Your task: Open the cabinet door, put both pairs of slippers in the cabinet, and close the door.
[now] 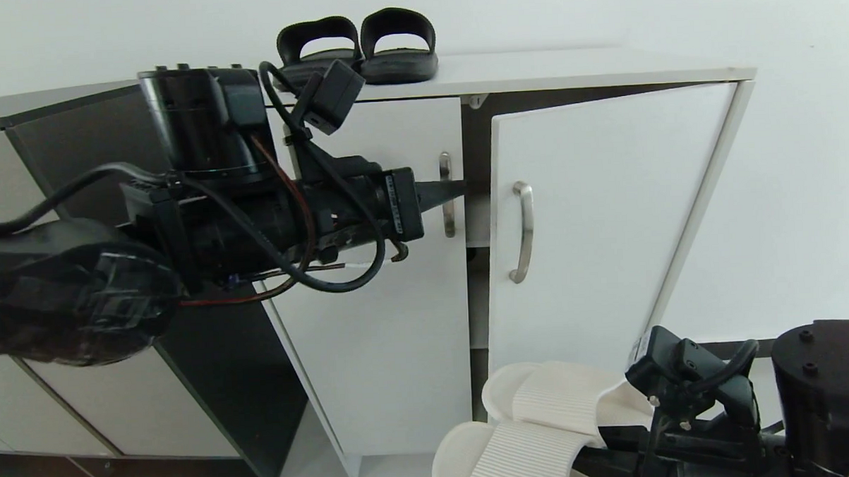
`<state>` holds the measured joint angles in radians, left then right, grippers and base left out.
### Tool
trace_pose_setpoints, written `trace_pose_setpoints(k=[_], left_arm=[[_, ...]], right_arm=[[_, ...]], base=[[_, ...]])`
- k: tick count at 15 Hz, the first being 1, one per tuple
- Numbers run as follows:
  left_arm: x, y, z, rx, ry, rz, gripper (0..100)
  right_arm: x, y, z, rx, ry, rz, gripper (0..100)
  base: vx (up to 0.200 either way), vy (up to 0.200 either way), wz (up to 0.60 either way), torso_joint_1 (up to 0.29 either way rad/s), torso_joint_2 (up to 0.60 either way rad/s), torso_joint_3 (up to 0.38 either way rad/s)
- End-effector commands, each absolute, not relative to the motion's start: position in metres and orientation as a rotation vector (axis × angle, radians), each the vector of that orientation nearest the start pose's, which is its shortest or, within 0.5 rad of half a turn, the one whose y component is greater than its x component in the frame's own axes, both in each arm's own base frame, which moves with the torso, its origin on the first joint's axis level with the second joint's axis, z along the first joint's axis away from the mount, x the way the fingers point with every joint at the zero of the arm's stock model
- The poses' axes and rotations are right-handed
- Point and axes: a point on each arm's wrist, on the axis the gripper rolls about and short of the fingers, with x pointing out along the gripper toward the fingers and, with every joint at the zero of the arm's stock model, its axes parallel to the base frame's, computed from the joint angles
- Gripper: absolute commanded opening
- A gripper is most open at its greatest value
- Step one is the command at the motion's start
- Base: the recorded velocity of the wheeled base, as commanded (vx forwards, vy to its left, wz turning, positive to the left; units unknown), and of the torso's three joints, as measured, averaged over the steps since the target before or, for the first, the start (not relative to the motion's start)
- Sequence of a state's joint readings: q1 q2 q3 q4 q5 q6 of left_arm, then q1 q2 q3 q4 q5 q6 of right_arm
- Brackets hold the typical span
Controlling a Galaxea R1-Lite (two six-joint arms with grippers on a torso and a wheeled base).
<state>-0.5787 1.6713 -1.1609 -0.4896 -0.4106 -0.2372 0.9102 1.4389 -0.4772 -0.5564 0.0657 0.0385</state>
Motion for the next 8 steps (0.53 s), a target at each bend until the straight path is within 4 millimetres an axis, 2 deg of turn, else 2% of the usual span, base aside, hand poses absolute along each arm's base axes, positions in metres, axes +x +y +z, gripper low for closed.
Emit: trace_pose_setpoints(k=[1,4,8], left_arm=[[0.285,-0.203,0.261,-0.235,0.179,-0.991,0],[0.287,-0.217,0.256,-0.235,0.182,-1.01,0],[0.272,-0.234,0.256,-0.228,0.187,-1.045,0]], right_arm=[[0.131,0.172,0.157,-0.139,0.404,0.957,0],[0.125,0.176,0.157,-0.145,0.401,0.989,0],[0.107,0.175,0.153,-0.165,0.407,1.054,0]], base=[[0.0,0.0,0.0,0.0,0.0,0.0],[0.0,0.0,0.0,0.0,0.0,0.0],[-0.2,0.0,0.0,0.001,0.0,-0.002]])
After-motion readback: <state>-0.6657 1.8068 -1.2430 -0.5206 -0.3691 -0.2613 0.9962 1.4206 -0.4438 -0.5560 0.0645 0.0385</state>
